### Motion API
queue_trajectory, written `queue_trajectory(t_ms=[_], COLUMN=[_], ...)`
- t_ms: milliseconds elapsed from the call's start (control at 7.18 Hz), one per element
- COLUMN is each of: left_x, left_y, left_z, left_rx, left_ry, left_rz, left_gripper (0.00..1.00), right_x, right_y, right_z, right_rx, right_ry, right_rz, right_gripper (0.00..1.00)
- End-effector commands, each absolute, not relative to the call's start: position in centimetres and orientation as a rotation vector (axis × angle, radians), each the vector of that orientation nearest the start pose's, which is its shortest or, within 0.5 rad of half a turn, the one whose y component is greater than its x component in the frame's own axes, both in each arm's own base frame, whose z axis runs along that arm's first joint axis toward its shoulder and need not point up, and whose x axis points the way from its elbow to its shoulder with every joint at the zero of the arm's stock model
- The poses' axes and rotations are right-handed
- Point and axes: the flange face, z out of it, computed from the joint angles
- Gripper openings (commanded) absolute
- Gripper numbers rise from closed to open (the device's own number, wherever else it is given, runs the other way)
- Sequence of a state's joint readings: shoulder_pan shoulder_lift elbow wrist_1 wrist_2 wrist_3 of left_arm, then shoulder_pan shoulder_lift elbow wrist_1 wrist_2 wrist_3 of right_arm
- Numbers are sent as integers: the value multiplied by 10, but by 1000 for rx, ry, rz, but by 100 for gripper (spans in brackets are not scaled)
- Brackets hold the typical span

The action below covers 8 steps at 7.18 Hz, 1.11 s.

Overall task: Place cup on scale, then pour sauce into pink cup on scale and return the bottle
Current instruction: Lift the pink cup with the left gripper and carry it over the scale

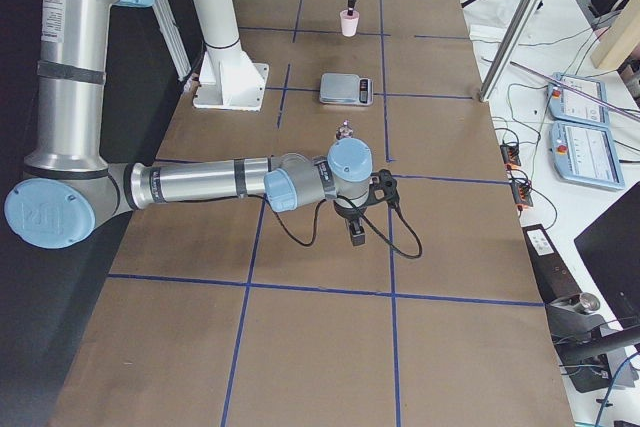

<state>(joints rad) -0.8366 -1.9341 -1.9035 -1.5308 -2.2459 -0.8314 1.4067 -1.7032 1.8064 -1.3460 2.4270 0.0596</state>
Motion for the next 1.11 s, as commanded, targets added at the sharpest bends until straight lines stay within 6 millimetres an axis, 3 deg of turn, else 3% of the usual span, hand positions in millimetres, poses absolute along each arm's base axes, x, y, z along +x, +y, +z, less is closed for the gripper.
queue_trajectory(t_ms=[0, 279, 696, 975], left_x=[350, 375, 411, 445], left_y=[-490, -501, -502, -496], left_z=[244, 197, 157, 143], left_rx=[-32, -54, -77, -95], left_ry=[921, 954, 972, 968], left_rz=[69, 5, -10, 24], left_gripper=[0, 0, 0, 0], right_x=[-16, -18, -20, -24], right_y=[-454, -454, -454, -454], right_z=[568, 566, 566, 566], right_rx=[240, 245, 240, 219], right_ry=[-882, -883, -888, -894], right_rz=[-249, -254, -257, -224], right_gripper=[100, 100, 100, 100])
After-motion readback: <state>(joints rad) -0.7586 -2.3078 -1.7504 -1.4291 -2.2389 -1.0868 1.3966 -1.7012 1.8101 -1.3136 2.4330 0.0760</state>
